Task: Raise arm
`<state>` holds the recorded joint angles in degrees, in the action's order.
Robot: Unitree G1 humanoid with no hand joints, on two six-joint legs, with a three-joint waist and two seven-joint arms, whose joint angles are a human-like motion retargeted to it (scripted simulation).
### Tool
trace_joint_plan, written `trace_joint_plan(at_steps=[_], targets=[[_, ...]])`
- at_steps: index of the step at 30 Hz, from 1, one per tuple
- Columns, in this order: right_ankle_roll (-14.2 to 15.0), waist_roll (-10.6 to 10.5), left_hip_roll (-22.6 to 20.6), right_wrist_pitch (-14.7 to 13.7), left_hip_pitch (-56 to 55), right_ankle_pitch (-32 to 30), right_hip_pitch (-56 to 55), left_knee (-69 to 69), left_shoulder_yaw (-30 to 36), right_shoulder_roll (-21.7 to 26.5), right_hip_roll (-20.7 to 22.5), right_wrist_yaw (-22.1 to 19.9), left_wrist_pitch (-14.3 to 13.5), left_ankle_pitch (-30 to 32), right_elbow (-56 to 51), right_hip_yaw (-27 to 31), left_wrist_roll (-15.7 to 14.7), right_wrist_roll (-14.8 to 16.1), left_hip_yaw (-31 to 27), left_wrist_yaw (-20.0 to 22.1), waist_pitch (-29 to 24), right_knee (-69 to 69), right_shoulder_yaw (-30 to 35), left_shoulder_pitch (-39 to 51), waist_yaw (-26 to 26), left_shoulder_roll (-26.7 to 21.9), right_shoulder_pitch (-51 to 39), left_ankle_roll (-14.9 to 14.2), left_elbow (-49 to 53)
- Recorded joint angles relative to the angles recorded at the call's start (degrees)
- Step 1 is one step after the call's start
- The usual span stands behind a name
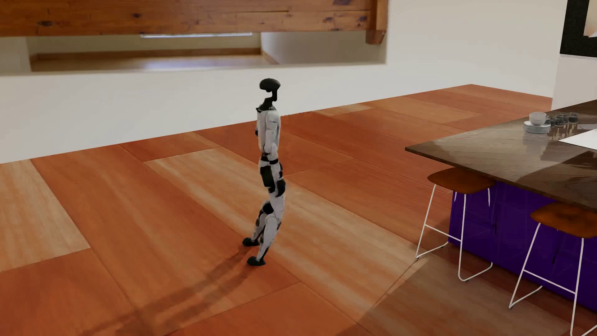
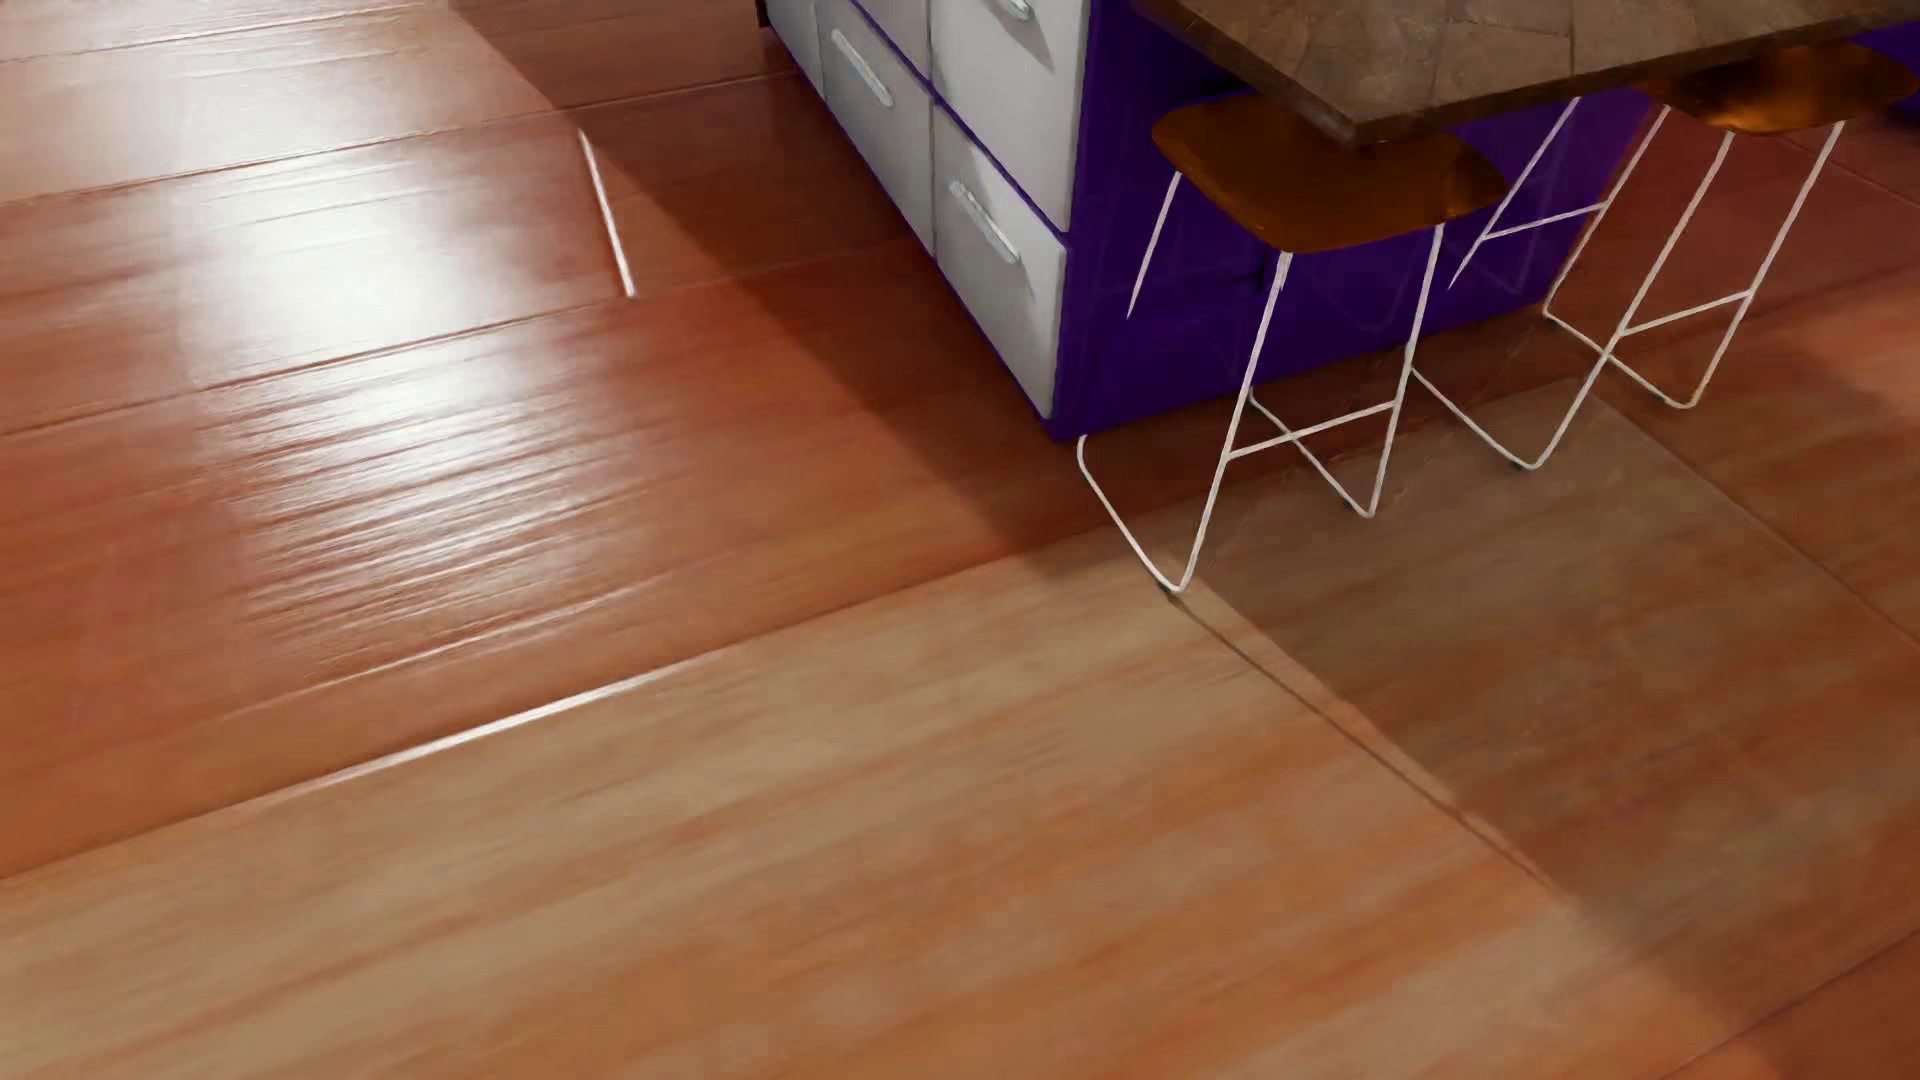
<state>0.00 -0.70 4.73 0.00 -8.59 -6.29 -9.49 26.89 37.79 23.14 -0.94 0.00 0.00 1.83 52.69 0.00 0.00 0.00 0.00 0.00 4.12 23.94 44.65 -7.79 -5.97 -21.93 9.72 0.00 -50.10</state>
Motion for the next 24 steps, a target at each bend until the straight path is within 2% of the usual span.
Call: trace_joint_plan(at_steps=[2, 5, 7, 8, 11, 14, 16, 18, 21, 24], targets=[[0.0, 0.0, -0.1, 0.0, 0.1, -1.8, -0.4, 0.4, -2.4, 1.4, 0.0, 0.0, 0.0, -0.7, -7.0, 0.0, 0.0, 0.0, 0.0, 0.0, -0.6, 0.0, -2.2, 1.0, 0.1, -0.6, -2.1, 0.0, 6.0], [0.0, 0.2, 0.1, 0.0, -0.3, -3.3, -0.9, 1.0, -13.2, 5.2, 0.0, 0.0, 0.0, -0.7, -26.3, 0.0, 0.0, 0.0, 0.0, 0.0, -1.1, 0.0, -10.1, 9.4, 0.7, -3.8, -12.5, 0.0, 25.6], [0.0, 0.6, 0.3, 0.0, -1.0, -3.0, -1.5, 1.1, -21.4, 7.5, 0.3, 0.0, 0.0, -0.5, -38.2, 0.0, 0.0, 0.0, 0.0, 0.0, -0.7, 0.0, -15.3, 21.5, 0.7, -6.3, -25.1, 0.0, 37.6], [0.0, -0.2, 1.2, 0.0, 1.3, -1.9, 0.7, 1.7, -24.4, 9.7, 0.7, 0.0, 0.0, -0.6, -41.9, 0.0, 0.0, 0.0, 0.0, 0.0, -2.2, -0.1, -14.7, 28.2, 0.7, -7.6, -33.8, 0.0, 42.5], [0.0, 0.1, 1.3, 0.0, 2.1, -1.7, 0.9, 1.4, -32.0, 11.9, 1.0, 0.0, 0.0, -0.4, -48.5, 0.0, 0.0, 0.0, 0.0, 0.0, -2.3, -0.3, -20.4, 50.4, 0.3, -11.2, -57.2, 0.0, 50.5], [0.0, 0.5, 1.4, 0.0, 2.8, -0.8, 1.6, 1.0, -37.7, 13.2, 1.2, 0.0, 0.0, 0.0, -54.1, 0.0, 0.0, 0.0, 0.0, 0.0, -1.7, -0.6, -27.0, 66.1, 0.5, -13.1, -73.6, 0.0, 56.2], [0.0, 0.9, 1.4, 0.0, 3.1, -0.2, 1.9, 0.7, -40.5, 14.3, 1.2, 0.0, 0.0, 0.2, -59.2, 0.0, 0.0, 0.0, 0.0, 0.0, -0.6, -0.8, -30.9, 71.4, 0.7, -14.1, -78.8, 0.0, 60.2], [0.0, 1.2, 1.4, 0.0, 3.6, 0.4, 2.3, 0.5, -42.9, 15.2, 1.2, 0.0, 0.0, 0.6, -63.9, 0.0, 0.0, 0.0, 0.0, 0.0, 0.3, -0.9, -33.5, 73.0, 1.3, -14.8, -80.7, 0.0, 63.6], [0.0, 1.5, 1.6, 0.0, 4.4, 0.8, 3.1, 0.2, -44.3, 16.7, 1.5, 0.0, 0.0, 1.0, -67.3, 0.0, 0.0, 0.0, 0.0, 0.0, 1.0, -0.9, -33.6, 72.1, 2.3, -16.0, -80.5, 0.0, 66.7], [0.0, 1.5, 1.8, 0.0, 4.5, 0.5, 2.9, 0.2, -44.7, 17.0, 1.6, 0.0, 0.0, 1.0, -66.3, 0.0, 0.0, 0.0, 0.0, 0.0, 1.2, -0.9, -33.3, 71.5, 2.1, -16.2, -79.9, 0.0, 66.4]])
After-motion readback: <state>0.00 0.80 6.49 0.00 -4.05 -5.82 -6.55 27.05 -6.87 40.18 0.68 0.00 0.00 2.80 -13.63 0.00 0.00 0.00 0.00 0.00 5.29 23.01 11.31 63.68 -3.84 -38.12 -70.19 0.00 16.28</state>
